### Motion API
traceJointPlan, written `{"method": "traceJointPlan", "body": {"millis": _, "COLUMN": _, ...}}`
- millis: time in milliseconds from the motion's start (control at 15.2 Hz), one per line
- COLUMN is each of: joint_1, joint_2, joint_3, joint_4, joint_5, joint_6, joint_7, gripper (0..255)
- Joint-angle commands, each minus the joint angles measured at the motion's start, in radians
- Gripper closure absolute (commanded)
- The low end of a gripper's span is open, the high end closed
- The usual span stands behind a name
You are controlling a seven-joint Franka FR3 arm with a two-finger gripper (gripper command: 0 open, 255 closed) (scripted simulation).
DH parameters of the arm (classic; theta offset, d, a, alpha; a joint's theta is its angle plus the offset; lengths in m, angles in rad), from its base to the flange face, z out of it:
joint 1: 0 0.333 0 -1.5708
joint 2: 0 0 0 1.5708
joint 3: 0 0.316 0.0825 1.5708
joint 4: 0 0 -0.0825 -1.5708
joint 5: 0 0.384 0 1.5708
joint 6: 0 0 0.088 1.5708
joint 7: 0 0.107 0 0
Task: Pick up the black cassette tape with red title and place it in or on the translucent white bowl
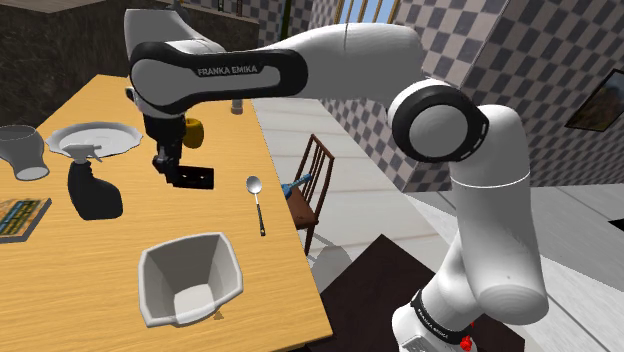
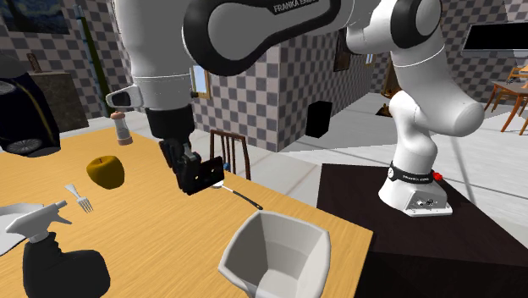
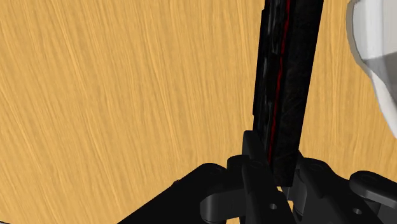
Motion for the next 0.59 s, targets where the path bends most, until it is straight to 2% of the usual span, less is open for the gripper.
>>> {"method": "traceJointPlan", "body": {"millis": 0, "joint_1": 0.018, "joint_2": -0.053, "joint_3": 0.009, "joint_4": -0.083, "joint_5": 0.002, "joint_6": 0.030, "joint_7": 0.032, "gripper": 255}}
{"method": "traceJointPlan", "body": {"millis": 528, "joint_1": 0.096, "joint_2": -0.226, "joint_3": 0.055, "joint_4": -0.357, "joint_5": 0.011, "joint_6": 0.129, "joint_7": 0.170, "gripper": 255}}
